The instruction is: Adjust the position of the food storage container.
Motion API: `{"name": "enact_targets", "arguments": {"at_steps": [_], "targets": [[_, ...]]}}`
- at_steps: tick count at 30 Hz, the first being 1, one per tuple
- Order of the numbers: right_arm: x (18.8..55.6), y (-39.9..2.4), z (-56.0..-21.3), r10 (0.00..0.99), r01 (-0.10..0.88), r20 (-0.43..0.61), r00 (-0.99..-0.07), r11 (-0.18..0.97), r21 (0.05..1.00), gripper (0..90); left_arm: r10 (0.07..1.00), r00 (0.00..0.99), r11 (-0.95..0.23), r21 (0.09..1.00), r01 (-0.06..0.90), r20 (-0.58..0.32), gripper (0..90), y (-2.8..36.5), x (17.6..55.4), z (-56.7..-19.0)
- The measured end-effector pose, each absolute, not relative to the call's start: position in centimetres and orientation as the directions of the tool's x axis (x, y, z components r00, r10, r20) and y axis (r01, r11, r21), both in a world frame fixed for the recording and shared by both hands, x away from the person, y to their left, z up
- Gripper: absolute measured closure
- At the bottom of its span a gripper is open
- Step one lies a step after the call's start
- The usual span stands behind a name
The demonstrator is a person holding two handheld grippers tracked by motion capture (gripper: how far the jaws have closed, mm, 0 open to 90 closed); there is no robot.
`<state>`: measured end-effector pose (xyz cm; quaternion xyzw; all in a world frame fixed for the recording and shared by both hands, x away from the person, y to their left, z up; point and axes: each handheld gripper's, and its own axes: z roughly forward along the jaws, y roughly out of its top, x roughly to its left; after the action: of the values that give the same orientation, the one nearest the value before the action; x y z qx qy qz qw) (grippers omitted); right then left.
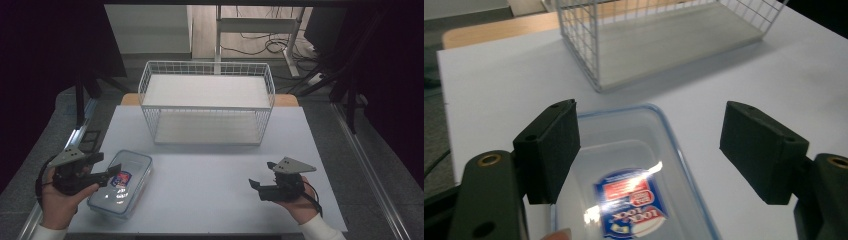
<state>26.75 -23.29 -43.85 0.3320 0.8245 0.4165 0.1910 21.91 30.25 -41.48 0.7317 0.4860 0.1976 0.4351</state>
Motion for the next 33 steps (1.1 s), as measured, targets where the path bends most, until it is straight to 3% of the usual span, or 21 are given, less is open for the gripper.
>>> {"name": "enact_targets", "arguments": {"at_steps": [8,21,28,31,33], "targets": [[26.6,-23.6,-43.8,0.706,0.383,-0.039,-0.707,0.429,0.818,16.6,0.903,0.409,-0.132,0.822,0.554,-0.132,24.4,31.9,23.5,-41.7],[26.6,-23.8,-44.2,0.715,0.404,-0.034,-0.699,0.433,0.806,16.6,0.926,0.355,-0.122,0.786,0.607,-0.131,34.6,34.1,25.9,-42.9],[26.7,-23.6,-44.4,0.716,0.414,-0.032,-0.698,0.439,0.798,16.6,0.937,0.333,-0.153,0.739,0.656,-0.102,62.4,35.0,27.5,-44.8],[26.8,-23.4,-44.6,0.711,0.417,-0.032,-0.702,0.447,0.792,16.6,0.935,0.332,-0.154,0.708,0.689,-0.12,81.0,35.3,28.5,-46.1],[26.8,-23.4,-44.7,0.711,0.418,-0.032,-0.703,0.449,0.79,16.6,0.93,0.346,-0.167,0.691,0.703,-0.127,85.6,35.2,29.0,-47.0]]}}
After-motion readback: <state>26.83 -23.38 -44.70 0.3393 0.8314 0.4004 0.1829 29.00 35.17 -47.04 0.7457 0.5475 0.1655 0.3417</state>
